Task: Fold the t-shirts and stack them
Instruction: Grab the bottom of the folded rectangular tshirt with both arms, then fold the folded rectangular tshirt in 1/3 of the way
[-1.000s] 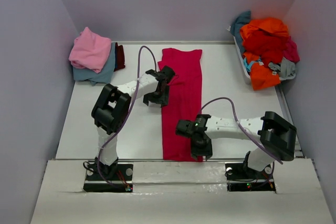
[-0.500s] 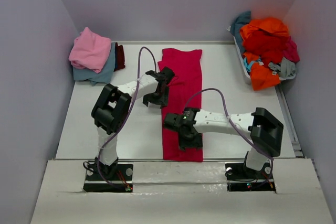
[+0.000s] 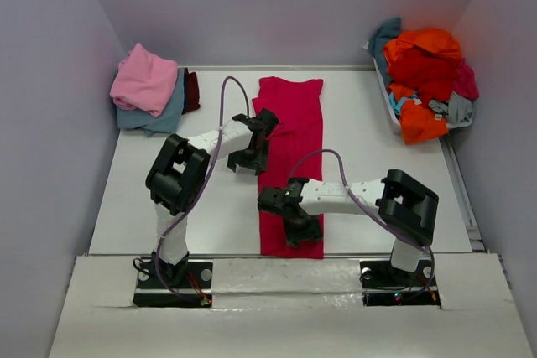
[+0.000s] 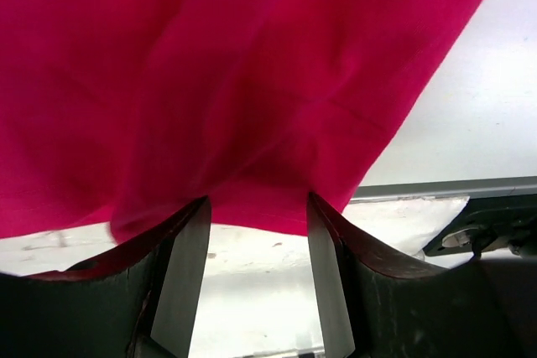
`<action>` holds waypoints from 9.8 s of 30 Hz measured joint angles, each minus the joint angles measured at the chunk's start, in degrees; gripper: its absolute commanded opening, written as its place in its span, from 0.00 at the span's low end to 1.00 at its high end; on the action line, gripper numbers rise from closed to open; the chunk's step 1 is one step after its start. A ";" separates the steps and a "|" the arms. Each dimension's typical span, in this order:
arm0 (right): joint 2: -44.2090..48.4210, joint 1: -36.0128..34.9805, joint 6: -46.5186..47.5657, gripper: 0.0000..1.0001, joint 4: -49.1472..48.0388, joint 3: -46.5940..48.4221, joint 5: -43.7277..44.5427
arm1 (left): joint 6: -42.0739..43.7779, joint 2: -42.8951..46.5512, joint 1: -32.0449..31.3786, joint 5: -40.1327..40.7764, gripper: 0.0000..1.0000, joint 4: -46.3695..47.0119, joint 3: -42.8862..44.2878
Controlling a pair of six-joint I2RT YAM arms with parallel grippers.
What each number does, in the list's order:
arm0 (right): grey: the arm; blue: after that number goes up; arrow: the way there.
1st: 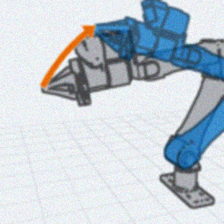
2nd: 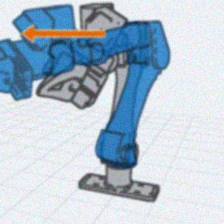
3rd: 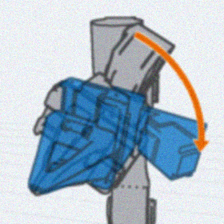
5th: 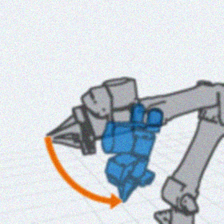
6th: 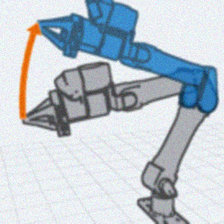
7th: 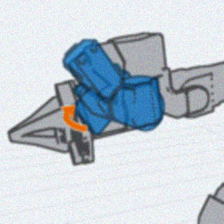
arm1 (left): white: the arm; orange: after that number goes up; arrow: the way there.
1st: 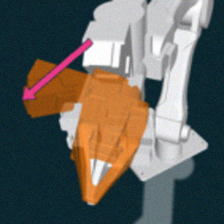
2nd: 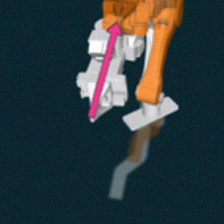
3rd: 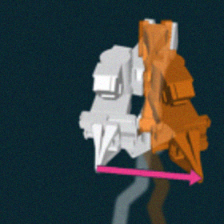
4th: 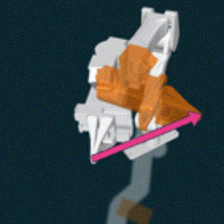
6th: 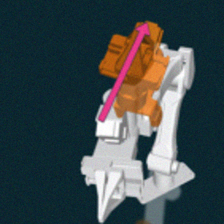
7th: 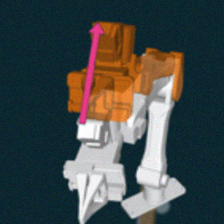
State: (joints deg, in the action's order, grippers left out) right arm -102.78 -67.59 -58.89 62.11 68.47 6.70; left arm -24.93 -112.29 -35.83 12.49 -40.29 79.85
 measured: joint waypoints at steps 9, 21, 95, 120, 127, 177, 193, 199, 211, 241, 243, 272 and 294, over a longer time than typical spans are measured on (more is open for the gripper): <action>-1.16 0.02 1.77 0.55 -1.51 -2.62 -3.74 | 0.00 0.85 0.02 0.02 0.77 0.22 -0.68; 4.48 0.00 -2.97 0.58 6.93 7.10 6.19 | 0.00 3.41 0.02 0.11 0.77 0.15 -2.27; 14.95 1.64 -6.91 0.48 -11.65 -20.65 -4.63 | -15.04 26.86 -20.09 -41.03 0.76 16.74 -39.30; 14.95 1.64 -6.69 0.36 -12.66 -20.63 -4.70 | -18.86 27.78 -20.33 -30.40 0.68 10.47 -37.70; 15.04 1.64 -6.69 0.36 -12.63 -20.63 -4.68 | -17.27 25.22 -20.33 -33.05 0.68 12.33 -36.09; 15.15 1.64 -6.47 0.12 -11.56 -19.34 -2.64 | -14.86 27.74 -20.33 -39.50 0.48 22.82 -41.55; 15.15 1.64 -6.47 0.12 -11.52 -19.34 -2.62 | -14.75 27.74 -20.33 -36.41 0.28 23.30 -41.64; 15.15 1.64 -6.47 0.12 -11.47 -19.32 -2.62 | -14.75 27.74 -20.33 -35.10 0.09 22.45 -41.51; 17.25 1.64 -6.49 0.08 -7.43 -14.99 0.17 | -15.10 30.95 -20.39 -23.61 0.06 12.17 -36.83; 26.80 -0.79 -9.81 0.07 6.32 -3.58 6.45 | -28.28 42.12 -34.60 -9.55 0.06 -7.30 -27.21; 26.80 -0.79 -10.14 0.07 6.80 -3.04 7.56 | -28.26 41.59 -34.60 -8.37 0.06 -8.66 -24.98; 17.57 14.45 2.86 0.08 2.89 8.28 16.74 | -11.28 20.76 -14.84 -0.68 0.06 -8.31 -5.35; 2.12 29.79 18.12 0.08 -7.41 19.91 12.35 | -2.75 1.27 -3.08 -0.66 0.06 -4.35 11.93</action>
State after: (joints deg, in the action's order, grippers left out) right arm -100.66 -37.80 -40.77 54.70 88.38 19.05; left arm -27.68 -111.02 -38.92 11.84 -44.64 91.79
